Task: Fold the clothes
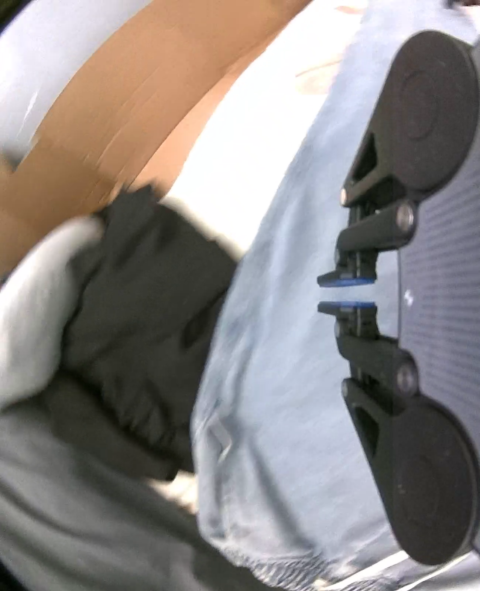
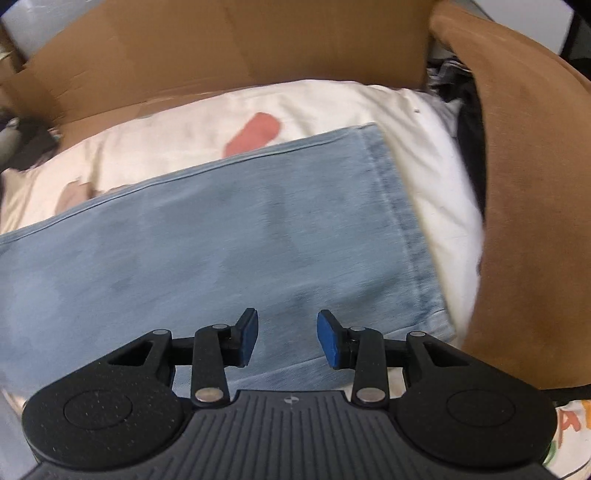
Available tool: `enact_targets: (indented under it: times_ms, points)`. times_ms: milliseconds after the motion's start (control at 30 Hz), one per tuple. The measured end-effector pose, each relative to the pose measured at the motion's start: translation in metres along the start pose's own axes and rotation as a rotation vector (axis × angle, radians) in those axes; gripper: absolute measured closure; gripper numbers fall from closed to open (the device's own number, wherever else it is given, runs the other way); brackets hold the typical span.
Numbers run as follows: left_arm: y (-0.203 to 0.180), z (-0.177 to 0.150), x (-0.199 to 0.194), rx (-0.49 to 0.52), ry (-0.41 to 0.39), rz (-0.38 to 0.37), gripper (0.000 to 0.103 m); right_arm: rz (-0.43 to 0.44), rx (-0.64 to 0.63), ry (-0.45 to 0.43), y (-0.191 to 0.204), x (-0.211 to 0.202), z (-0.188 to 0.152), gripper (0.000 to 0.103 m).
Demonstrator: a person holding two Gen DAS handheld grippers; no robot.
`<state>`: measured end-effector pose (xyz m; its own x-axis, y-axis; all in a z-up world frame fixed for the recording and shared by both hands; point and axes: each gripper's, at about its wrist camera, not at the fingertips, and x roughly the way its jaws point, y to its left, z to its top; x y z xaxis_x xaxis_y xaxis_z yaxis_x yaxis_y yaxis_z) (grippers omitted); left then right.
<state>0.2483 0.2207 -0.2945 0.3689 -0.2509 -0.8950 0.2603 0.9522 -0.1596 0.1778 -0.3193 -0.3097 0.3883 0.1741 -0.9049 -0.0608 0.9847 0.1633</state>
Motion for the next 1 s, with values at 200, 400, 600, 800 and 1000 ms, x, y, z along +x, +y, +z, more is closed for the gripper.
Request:
enact_targets:
  times_ms: [200, 400, 600, 800, 1000]
  points:
    - [-0.038, -0.050, 0.002, 0.167, 0.071, -0.102, 0.089, 0.035, -0.088, 0.002, 0.014, 0.000, -0.019, 0.060]
    - [-0.066, -0.096, 0.030, 0.321, 0.129, -0.117, 0.081, -0.002, -0.167, 0.004, 0.026, 0.011, -0.038, 0.060]
    - [-0.085, -0.106, 0.063, 0.350, 0.111, -0.072, 0.081, 0.031, -0.209, -0.065, 0.042, 0.006, -0.033, 0.060]
    - [-0.103, -0.084, 0.067, 0.346, 0.062, -0.056, 0.081, 0.073, -0.246, -0.070, 0.060, 0.026, -0.029, 0.060]
    - [-0.114, -0.056, 0.080, 0.319, 0.037, -0.054, 0.082, 0.098, -0.321, -0.075, 0.082, 0.038, -0.023, 0.059]
